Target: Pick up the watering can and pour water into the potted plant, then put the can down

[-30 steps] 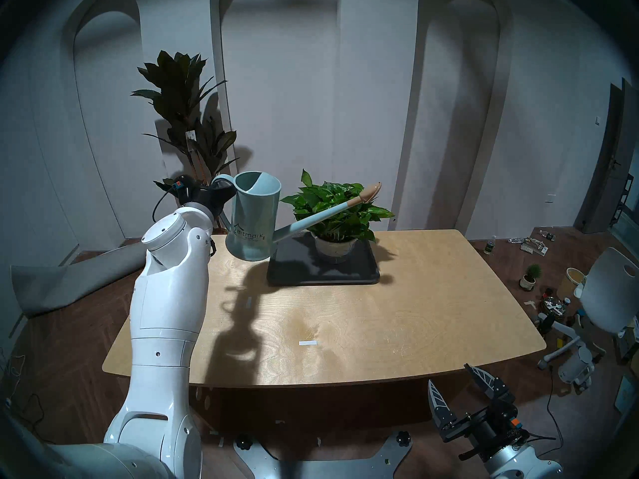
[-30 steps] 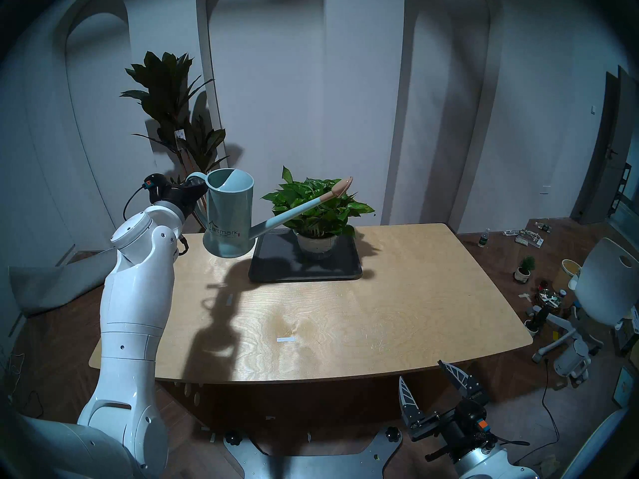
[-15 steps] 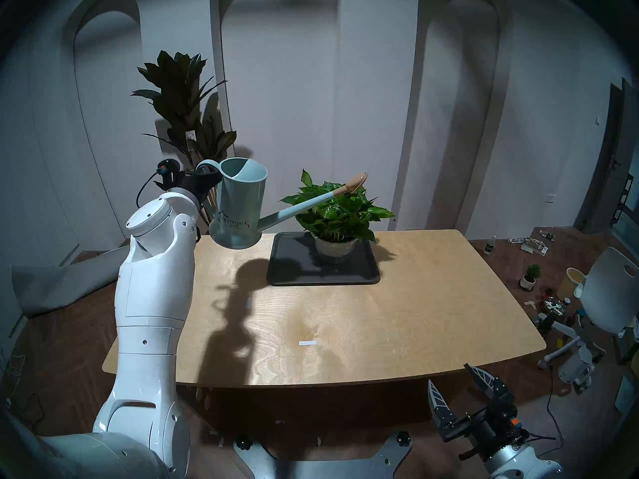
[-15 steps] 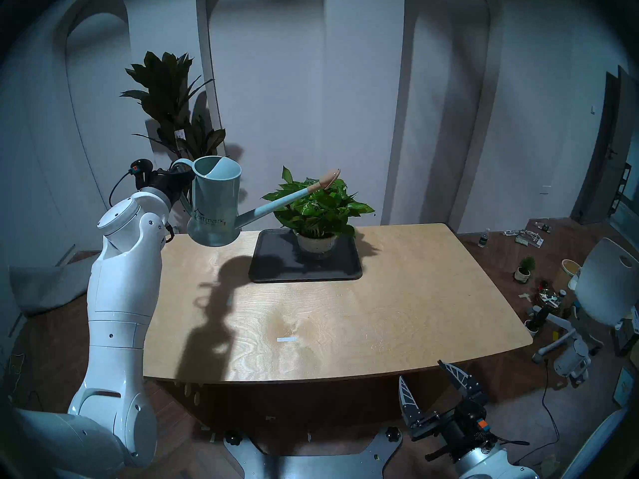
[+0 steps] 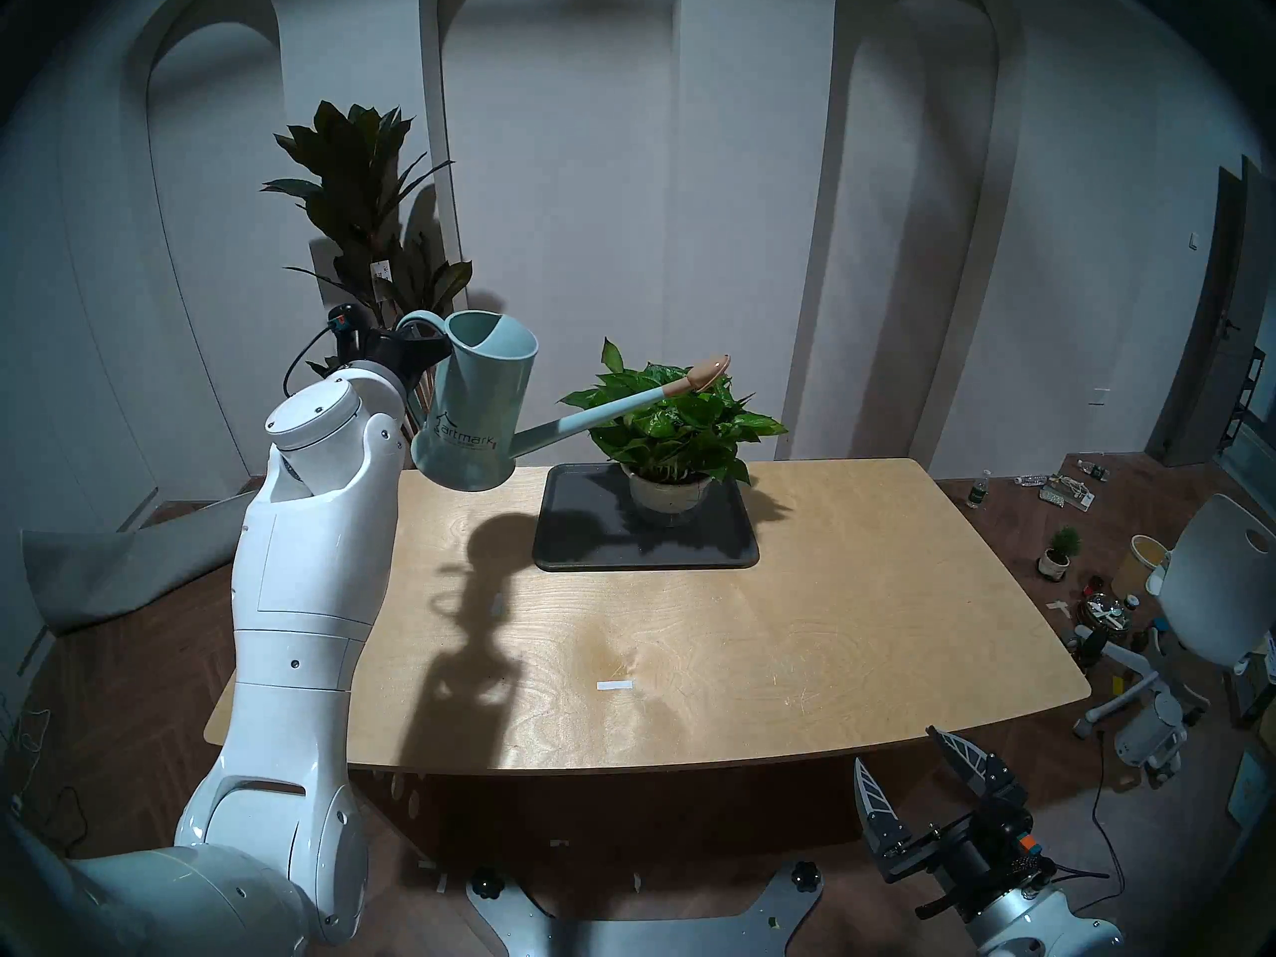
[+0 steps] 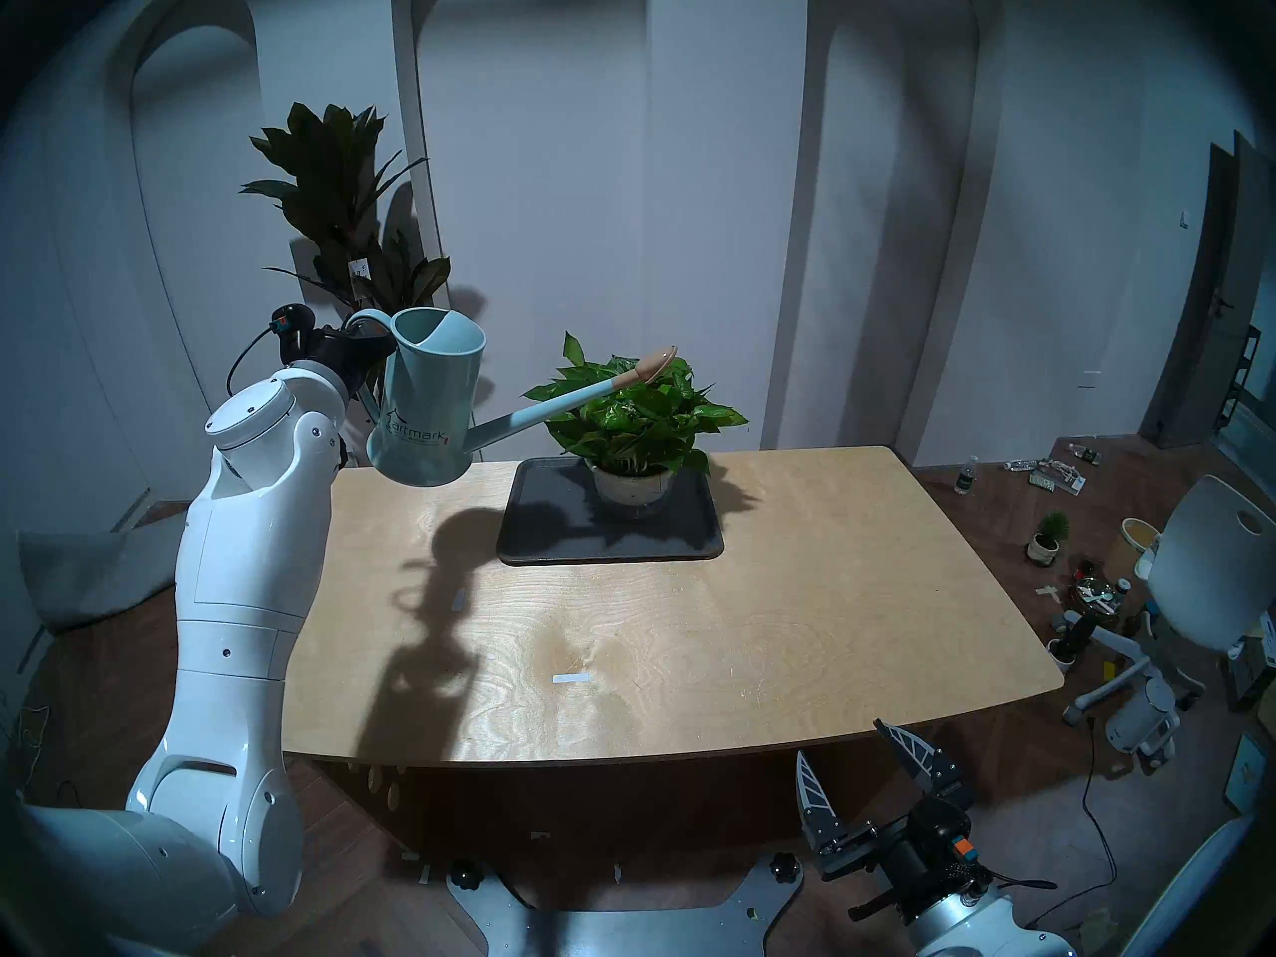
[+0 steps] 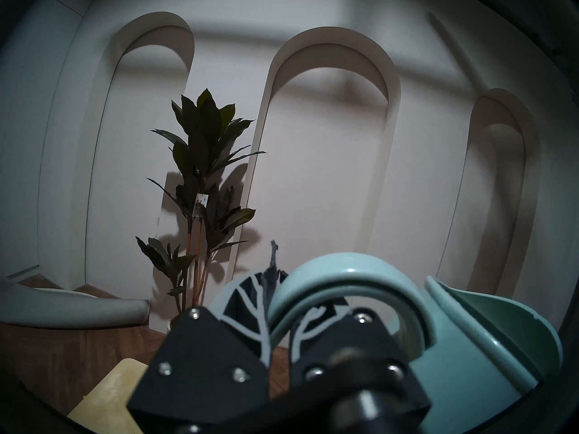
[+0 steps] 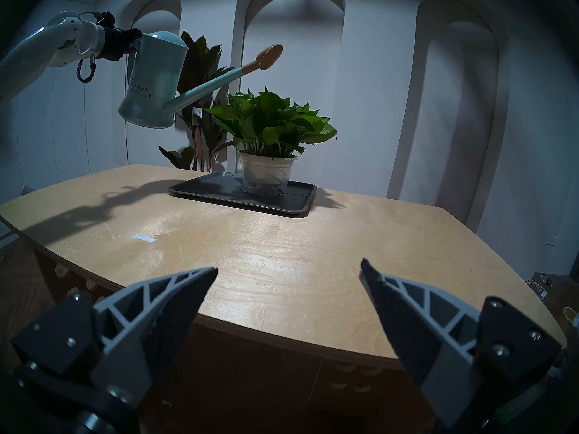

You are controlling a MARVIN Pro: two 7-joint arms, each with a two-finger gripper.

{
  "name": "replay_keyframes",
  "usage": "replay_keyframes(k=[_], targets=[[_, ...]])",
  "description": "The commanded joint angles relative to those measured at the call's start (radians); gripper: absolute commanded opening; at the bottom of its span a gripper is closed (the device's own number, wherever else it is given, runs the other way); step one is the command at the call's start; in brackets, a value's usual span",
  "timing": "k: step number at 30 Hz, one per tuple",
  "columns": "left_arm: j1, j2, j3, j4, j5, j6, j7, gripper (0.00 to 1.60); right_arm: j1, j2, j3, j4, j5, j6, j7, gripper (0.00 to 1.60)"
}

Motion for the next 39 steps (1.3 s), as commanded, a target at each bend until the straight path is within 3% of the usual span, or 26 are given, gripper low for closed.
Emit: replay_keyframes(k=[1,29,39], targets=[[-0.110,0.021,-0.006,-0.042,0.012,-0.025,0.013,0.00,0.000,0.000,-0.001,-0.016,0.001,-0.005,0.002,1.60],[-0.187,0.048,0.081,-0.081,0.111,-0.026,0.084,0.00,0.004,0.000,-0.001,-0.013,0.001,-0.005,0.003,1.60],[-0.216,0.081,0.078,-0.057,0.151,-0.026,0.100,0.00,0.004,0.000,-0.001,-0.014,0.001,-0.005,0.004,1.60]])
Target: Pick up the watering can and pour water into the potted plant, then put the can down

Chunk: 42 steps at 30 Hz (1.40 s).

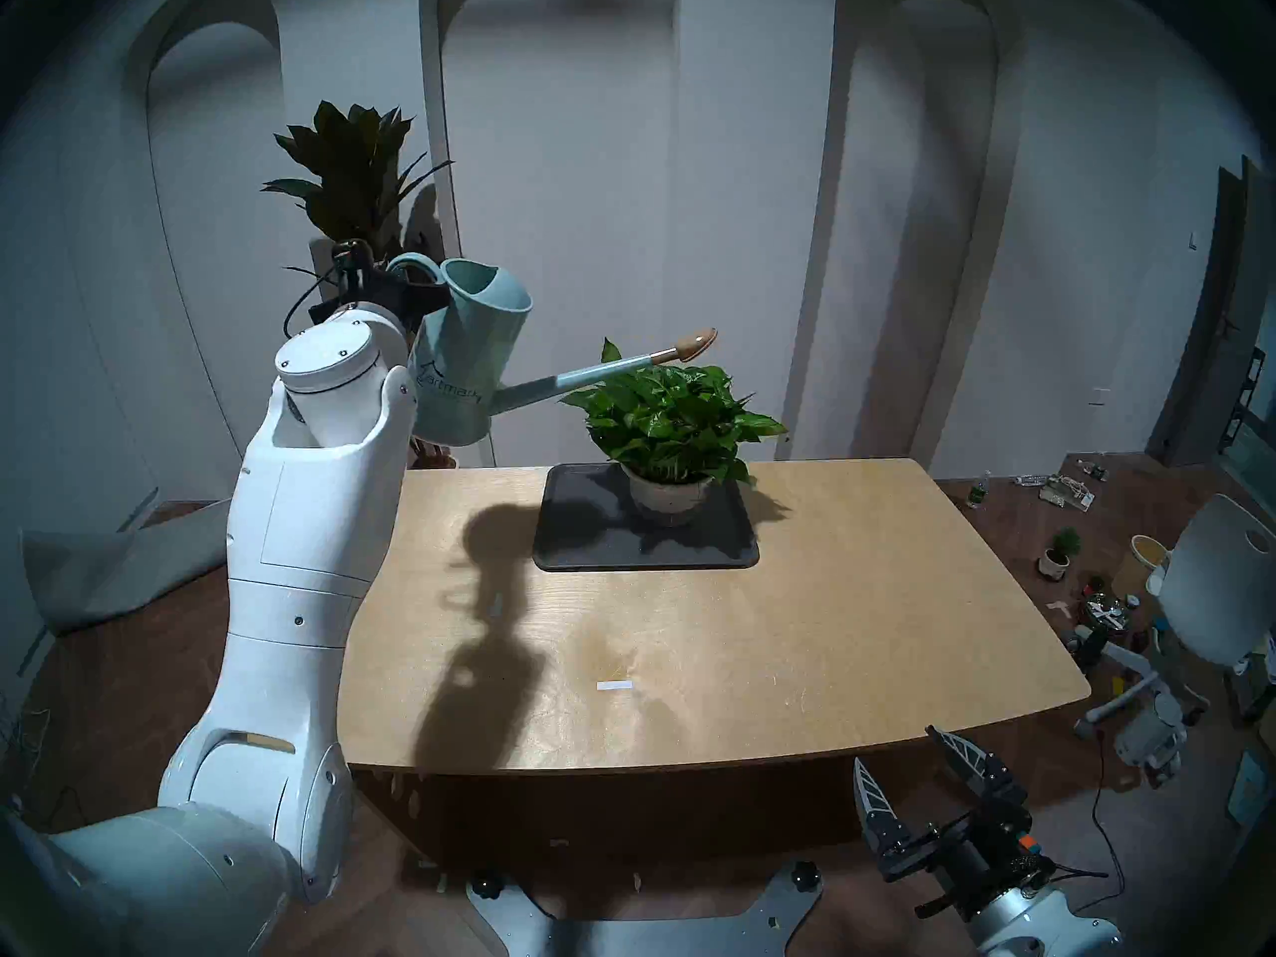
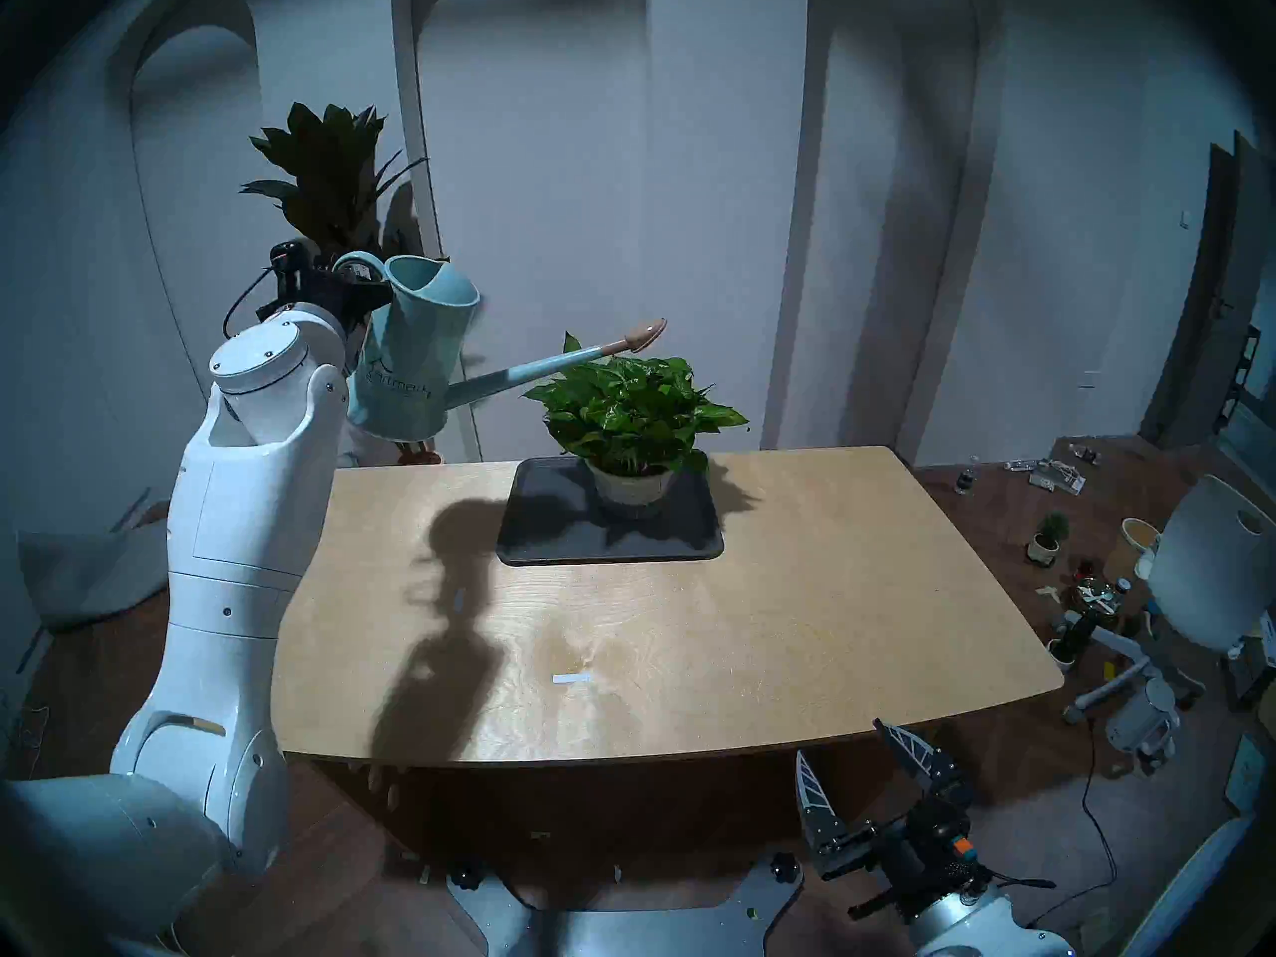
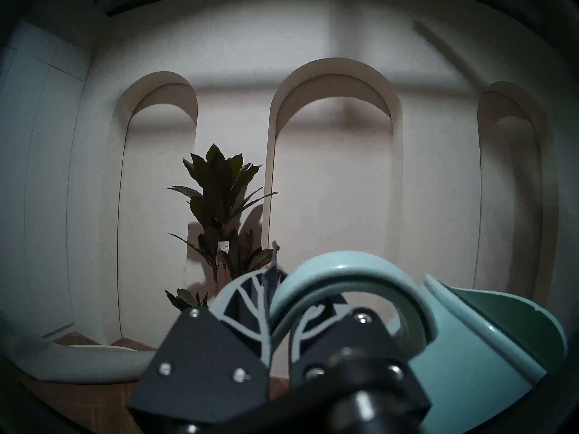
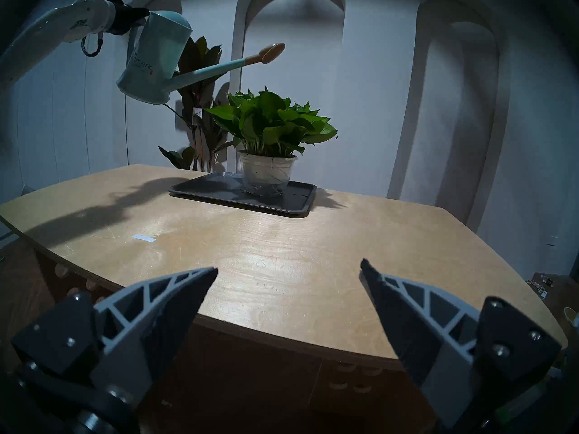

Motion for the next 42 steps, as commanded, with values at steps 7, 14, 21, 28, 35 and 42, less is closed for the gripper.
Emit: replay_keyframes(k=[7,14,21,28,35,42], targets=[[-0.128,0.053,0.003,-0.012,0.067,-0.039,0.002,0.00,-0.001,0.000,-0.001,-0.019,0.001,-0.006,0.002,1.60],[-0.152,0.059,0.037,0.007,0.108,-0.045,0.000,0.00,-0.002,0.000,-0.001,-0.021,0.001,-0.006,0.003,1.60],[-0.165,0.063,0.067,0.014,0.142,-0.051,-0.013,0.00,-0.002,0.000,-0.001,-0.021,0.001,-0.006,0.003,1.60],[-0.185,0.072,0.084,0.014,0.172,-0.056,-0.028,0.00,-0.002,-0.001,-0.001,-0.022,0.001,-0.006,0.003,1.60],[-0.199,0.085,0.087,0.006,0.207,-0.065,-0.048,0.00,-0.003,-0.001,-0.001,-0.022,0.001,-0.006,0.004,1.60],[-0.226,0.090,0.092,0.008,0.240,-0.073,-0.068,0.00,-0.004,-0.001,-0.001,-0.024,0.001,-0.007,0.004,1.60]])
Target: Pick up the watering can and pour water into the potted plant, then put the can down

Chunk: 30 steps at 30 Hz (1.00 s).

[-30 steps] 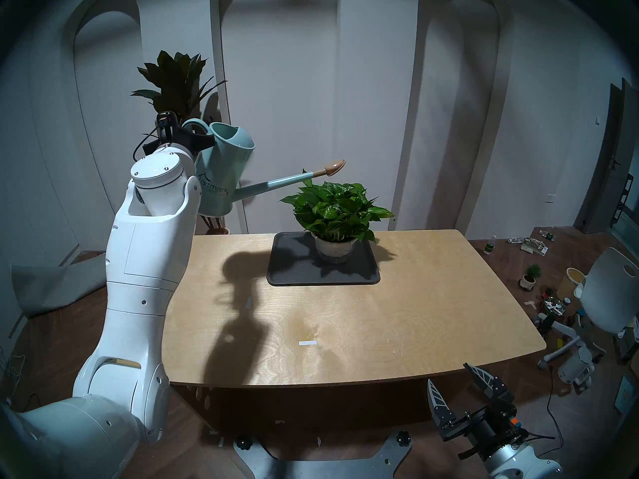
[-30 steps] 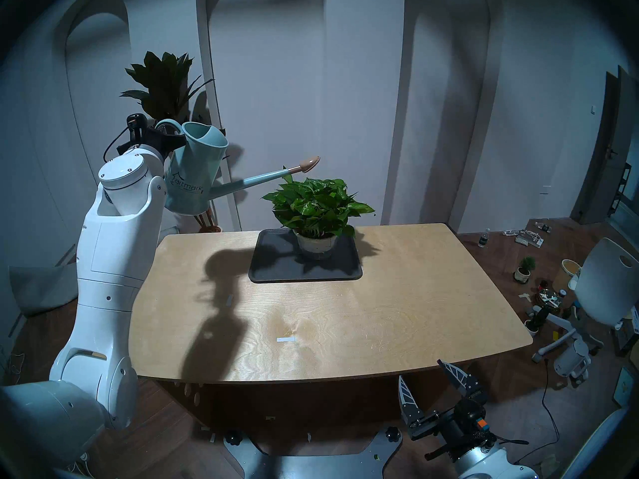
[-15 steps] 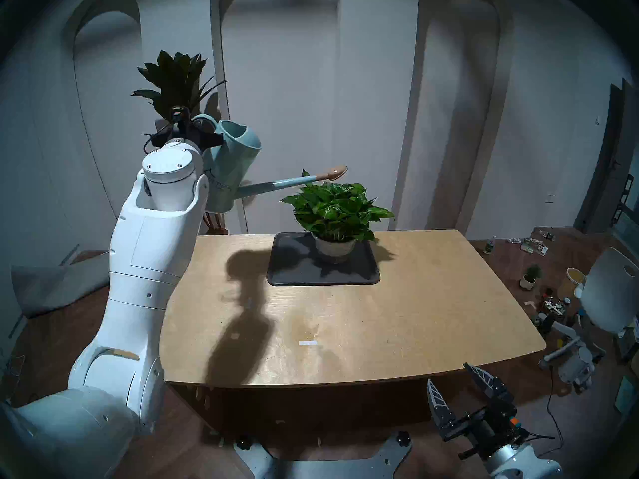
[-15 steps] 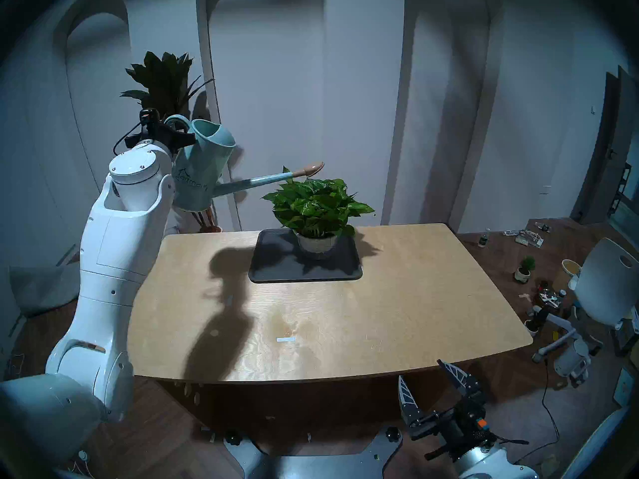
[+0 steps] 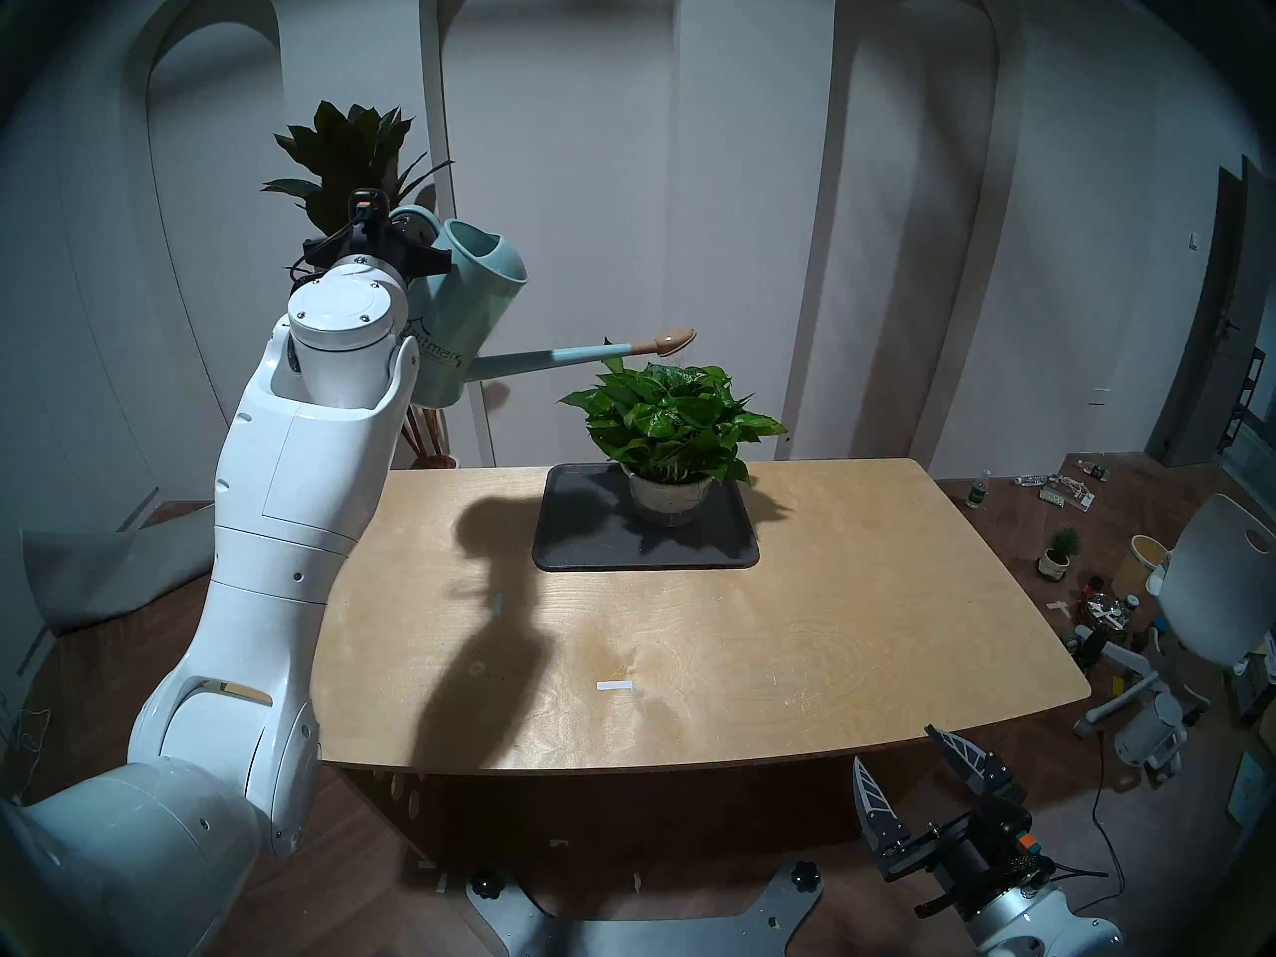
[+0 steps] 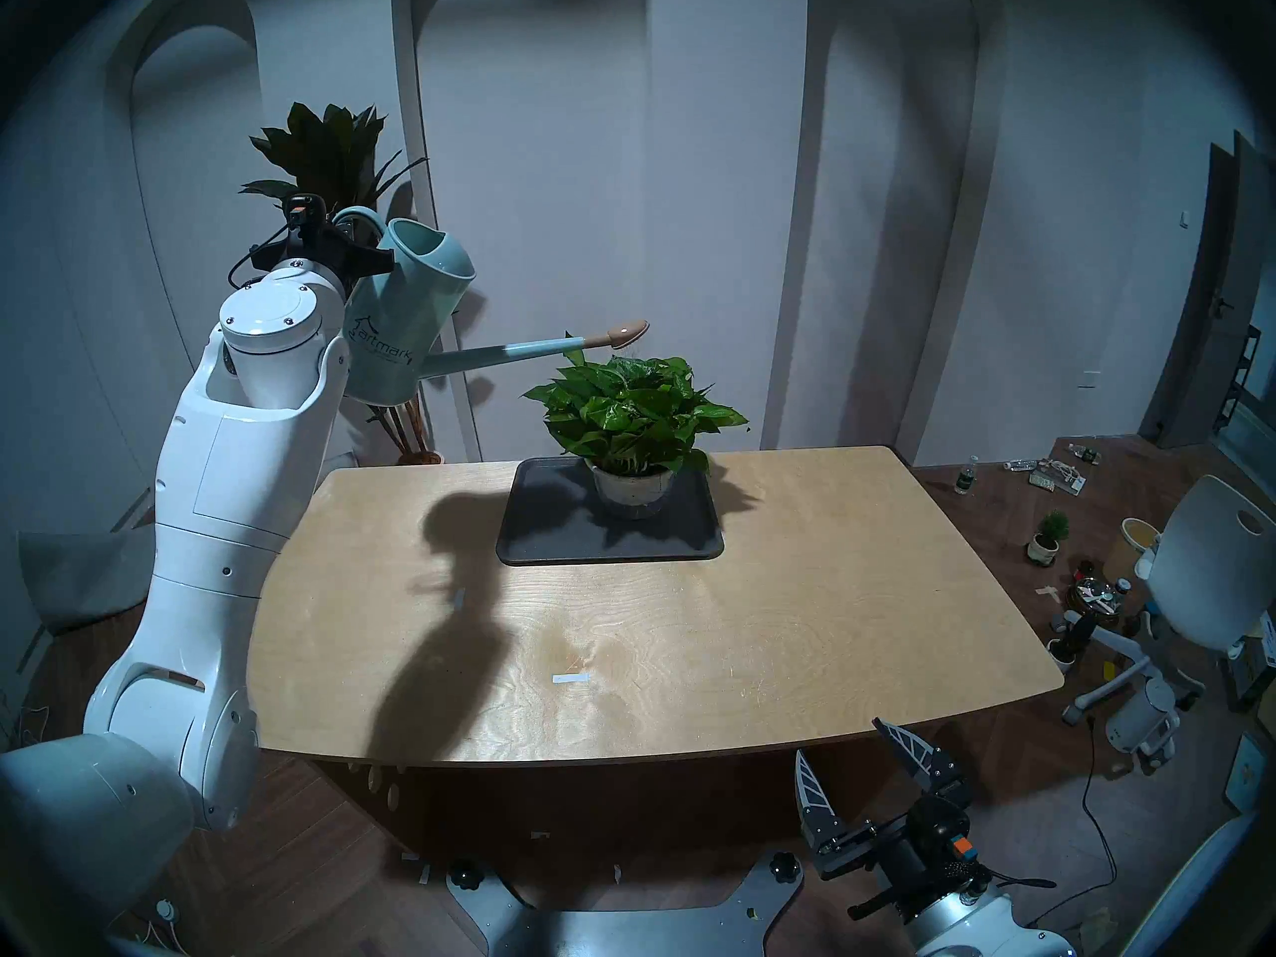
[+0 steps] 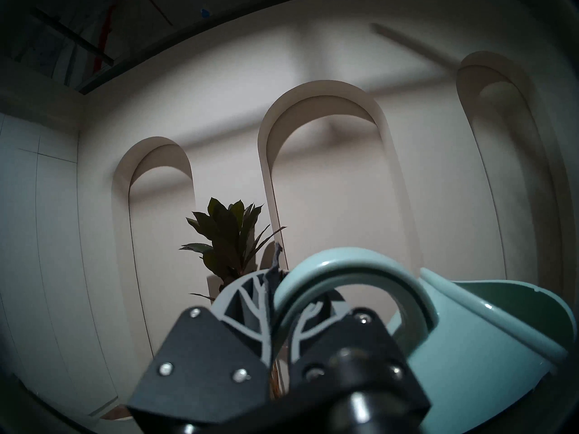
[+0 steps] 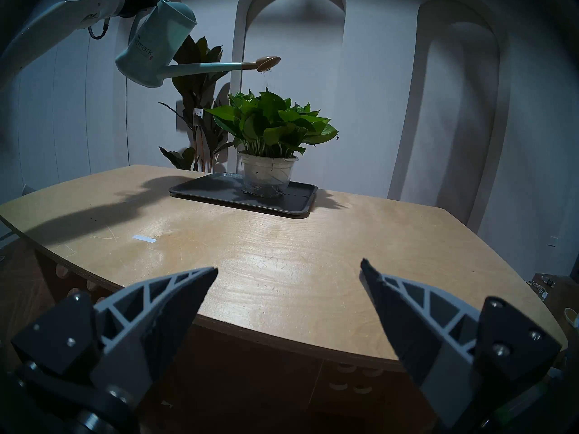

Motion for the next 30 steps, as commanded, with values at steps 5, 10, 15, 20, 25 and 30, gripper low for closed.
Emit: replay_keyframes(k=[5,10,15,20,25,30], targets=[[-0.150,0.008,0.007,-0.023,0.063,-0.054,-0.016,0.00,-0.005,-0.001,0.000,-0.024,0.001,-0.007,0.002,1.60],[-0.137,0.004,0.010,-0.026,0.089,-0.071,-0.027,0.00,-0.007,-0.001,0.000,-0.026,0.001,-0.007,0.002,1.60],[-0.132,-0.004,0.017,-0.028,0.110,-0.084,-0.035,0.00,-0.009,-0.001,0.000,-0.027,0.001,-0.007,0.002,1.60],[-0.161,-0.016,0.039,0.001,0.139,-0.097,-0.045,0.00,-0.012,-0.001,0.000,-0.030,0.001,-0.007,0.002,1.60],[-0.178,-0.028,0.051,0.023,0.165,-0.113,-0.051,0.00,-0.015,-0.001,0.001,-0.033,0.002,-0.007,0.002,1.60],[-0.187,-0.042,0.056,0.033,0.185,-0.126,-0.054,0.00,-0.017,-0.001,0.001,-0.035,0.002,-0.007,0.002,1.60]])
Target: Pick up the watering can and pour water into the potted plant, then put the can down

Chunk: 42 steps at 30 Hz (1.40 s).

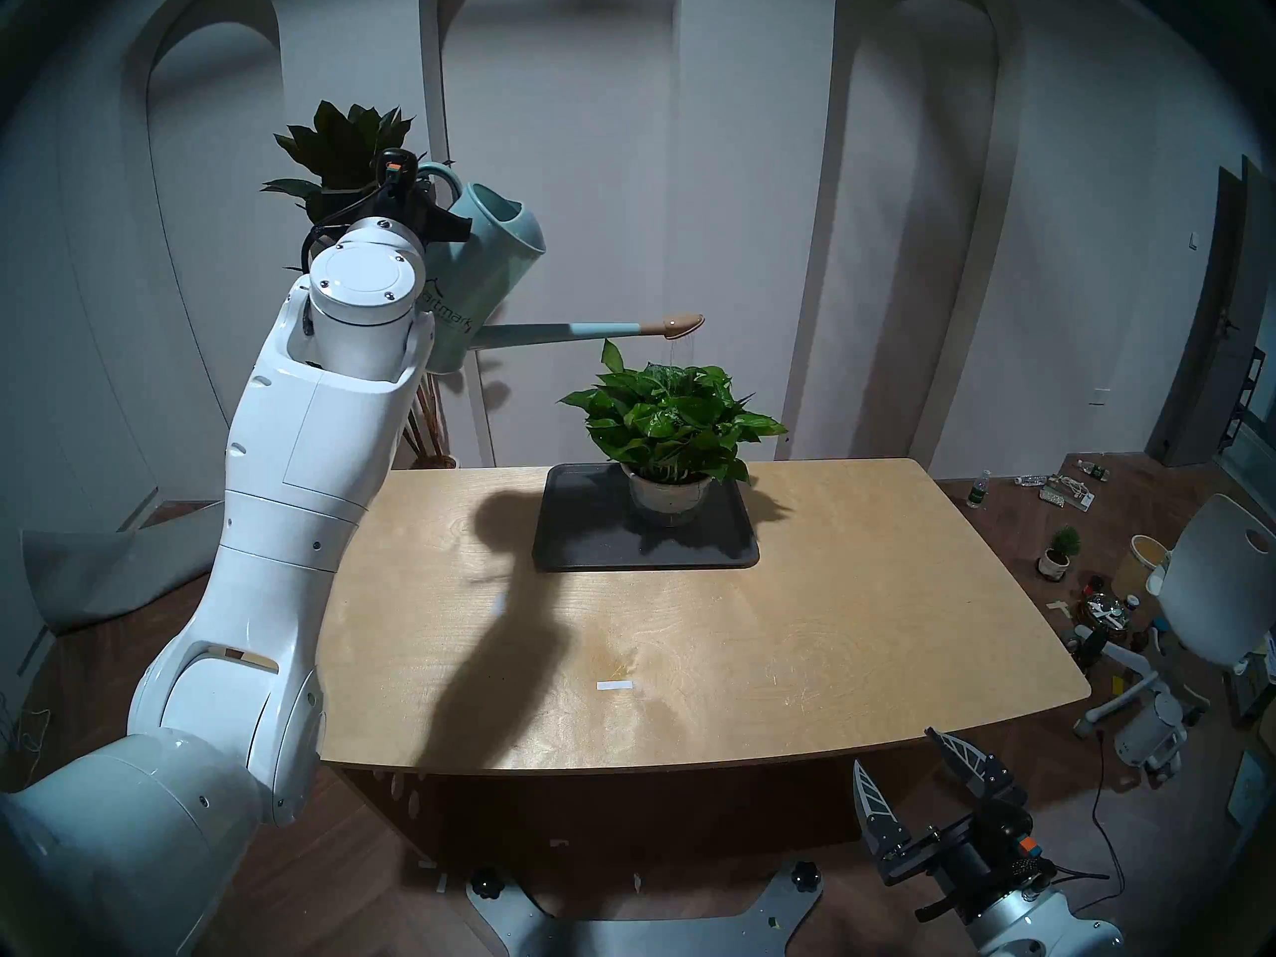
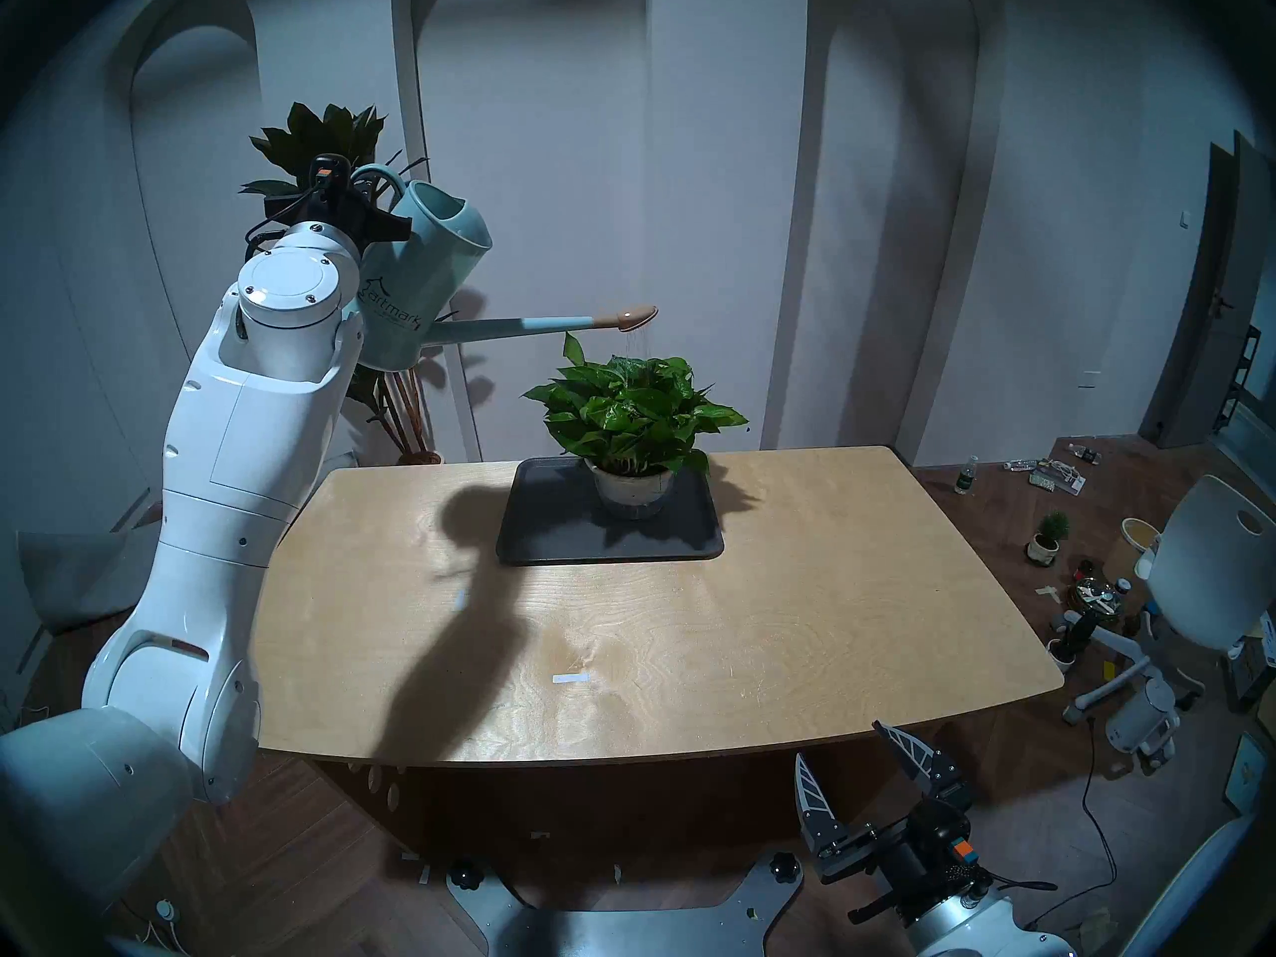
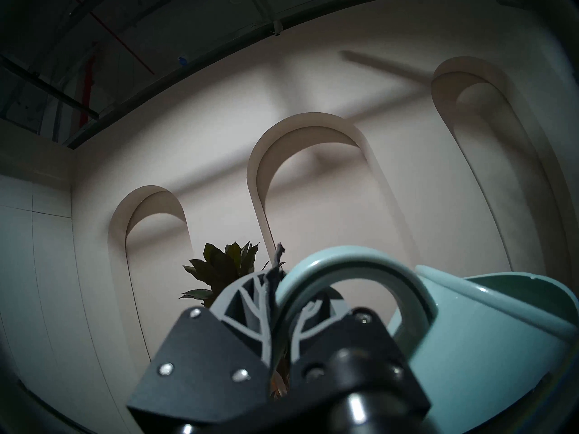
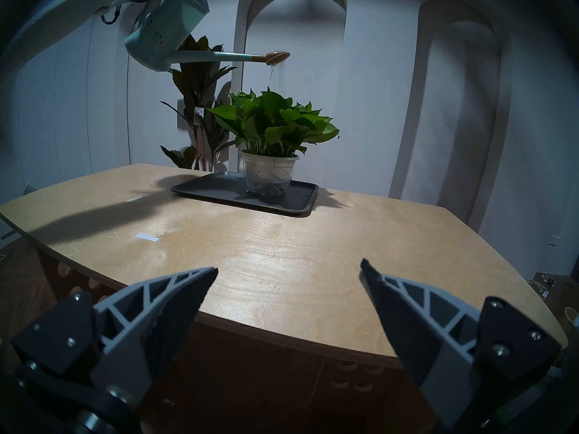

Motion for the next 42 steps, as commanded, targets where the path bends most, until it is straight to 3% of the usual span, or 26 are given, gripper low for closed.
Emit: replay_keyframes(k=[1,11,19,28,36,42], targets=[[-0.116,-0.019,-0.003,-0.016,0.040,-0.059,0.002,0.00,-0.003,-0.001,0.000,-0.026,0.001,-0.007,0.000,1.60],[-0.130,-0.051,0.003,0.008,0.076,-0.087,0.002,0.00,-0.006,-0.001,0.001,-0.030,0.001,-0.007,0.000,1.60],[-0.151,-0.044,-0.013,0.045,0.107,-0.117,-0.004,0.00,-0.009,-0.002,0.001,-0.033,0.001,-0.006,0.000,1.60],[-0.167,0.018,-0.007,0.104,0.121,-0.194,-0.049,0.00,-0.015,-0.003,0.002,-0.039,0.001,-0.006,-0.001,1.60],[-0.109,0.064,-0.021,0.105,0.120,-0.292,-0.086,0.00,-0.019,-0.004,0.002,-0.044,0.000,-0.005,-0.003,1.60],[-0.086,0.075,-0.036,0.054,0.106,-0.320,-0.114,0.00,-0.019,-0.003,0.002,-0.043,0.001,-0.005,-0.003,1.60]])
